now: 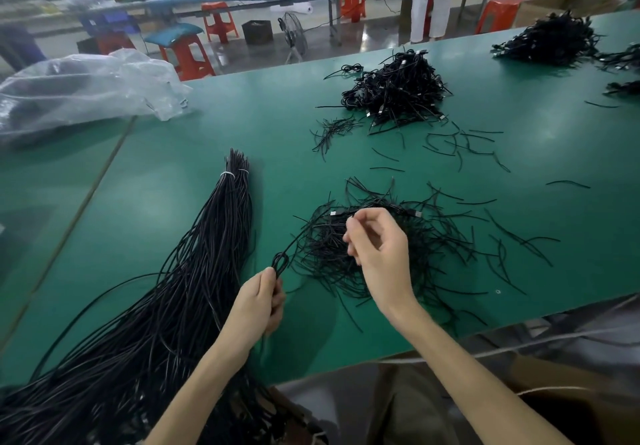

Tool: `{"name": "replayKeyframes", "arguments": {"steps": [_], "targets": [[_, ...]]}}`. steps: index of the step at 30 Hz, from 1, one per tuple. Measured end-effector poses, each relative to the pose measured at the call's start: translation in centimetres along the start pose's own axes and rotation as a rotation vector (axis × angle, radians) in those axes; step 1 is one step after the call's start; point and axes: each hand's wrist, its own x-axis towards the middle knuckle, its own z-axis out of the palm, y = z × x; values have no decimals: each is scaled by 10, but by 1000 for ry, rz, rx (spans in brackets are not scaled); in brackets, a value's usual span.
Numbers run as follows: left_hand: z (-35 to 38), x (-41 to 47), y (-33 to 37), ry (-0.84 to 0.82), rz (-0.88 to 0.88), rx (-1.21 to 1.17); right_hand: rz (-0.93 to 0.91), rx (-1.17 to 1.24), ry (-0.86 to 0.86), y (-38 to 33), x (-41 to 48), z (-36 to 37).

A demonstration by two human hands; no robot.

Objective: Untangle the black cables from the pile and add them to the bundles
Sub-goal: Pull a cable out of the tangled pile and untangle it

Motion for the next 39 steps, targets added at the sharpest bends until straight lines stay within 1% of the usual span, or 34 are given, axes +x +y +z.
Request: {"name": "replayKeyframes", "arguments": {"steps": [4,6,10,13,15,17,22,25,30,34,37,39], "targets": [[22,-5,15,-58,16,-66,45,202,-98,-7,-23,18],[30,-9,19,-79,30,-80,97,256,-97,-3,-32,27],[36,-19,23,-123,31,-86,184,354,48,2,-41,32],[37,-21,23,-131,-1,-114,155,408,102,0,-39,28],[37,-21,23,-126,-4,-131,118,392,81,-1,-39,27],[37,-21,23,-125,5,-149,67,323,62,0,-40,27],[34,-21,23,-117,33,-184,-18,4,-35,7,-50,22],[30,-21,24,-124,48,-196,-38,-85,-62,9,-58,20],[31,-25,25,-150,60,-183,-50,-92,-92,10,-65,16],[31,-26,25,-151,64,-172,4,-63,-160,11,-67,11],[27,-24,24,-142,75,-134,119,22,-257,11,-65,1],[22,-22,23,-153,76,-88,239,153,-258,10,-58,-3]]}}
